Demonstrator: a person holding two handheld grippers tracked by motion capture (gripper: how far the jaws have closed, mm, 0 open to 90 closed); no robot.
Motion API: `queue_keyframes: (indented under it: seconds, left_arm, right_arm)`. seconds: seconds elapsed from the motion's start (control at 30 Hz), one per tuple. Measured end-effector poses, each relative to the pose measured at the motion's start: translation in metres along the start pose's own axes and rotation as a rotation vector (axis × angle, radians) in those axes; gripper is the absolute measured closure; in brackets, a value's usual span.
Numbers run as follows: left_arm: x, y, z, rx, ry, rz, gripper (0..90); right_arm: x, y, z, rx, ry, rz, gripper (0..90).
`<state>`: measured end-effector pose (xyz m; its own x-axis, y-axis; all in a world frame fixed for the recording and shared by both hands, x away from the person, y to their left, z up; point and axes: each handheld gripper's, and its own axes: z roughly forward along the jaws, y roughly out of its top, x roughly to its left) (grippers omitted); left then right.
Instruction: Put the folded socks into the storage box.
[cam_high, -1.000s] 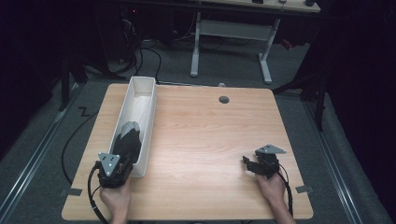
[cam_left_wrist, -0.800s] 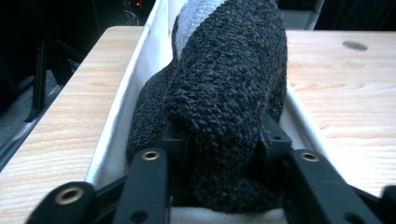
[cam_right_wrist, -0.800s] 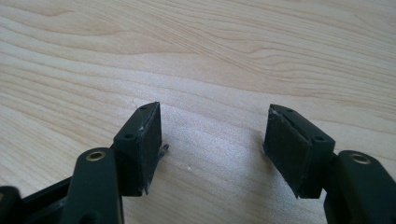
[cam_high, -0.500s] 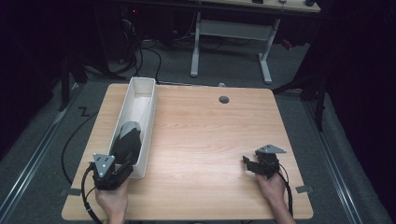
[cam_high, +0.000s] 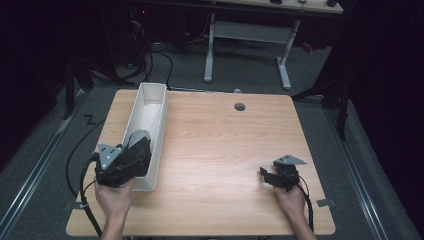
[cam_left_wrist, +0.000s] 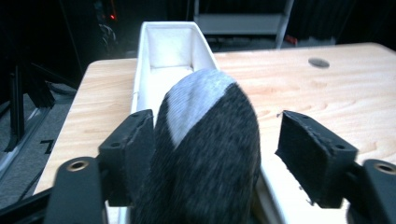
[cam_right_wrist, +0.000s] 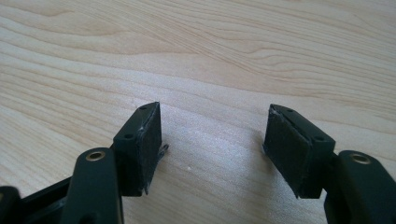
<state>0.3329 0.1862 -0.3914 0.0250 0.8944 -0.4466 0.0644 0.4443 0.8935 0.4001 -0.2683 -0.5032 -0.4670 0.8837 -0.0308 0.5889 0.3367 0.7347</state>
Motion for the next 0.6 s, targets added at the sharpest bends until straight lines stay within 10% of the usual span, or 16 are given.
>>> queue_keyframes:
  seconds: [0.33,0.6]
  left_arm:
    - [0.012,-0.005,0.015,0.036,0.043,-0.001,71.1]
    - [0.032,-0.023,0.009,0.054,0.125,0.009,81.2]
  right_arm:
    - [0.000,0.000,0.000,0.001,0.002,0.002,36.5]
    - [-0.001,0.000,0.000,0.002,0.003,0.006,36.3]
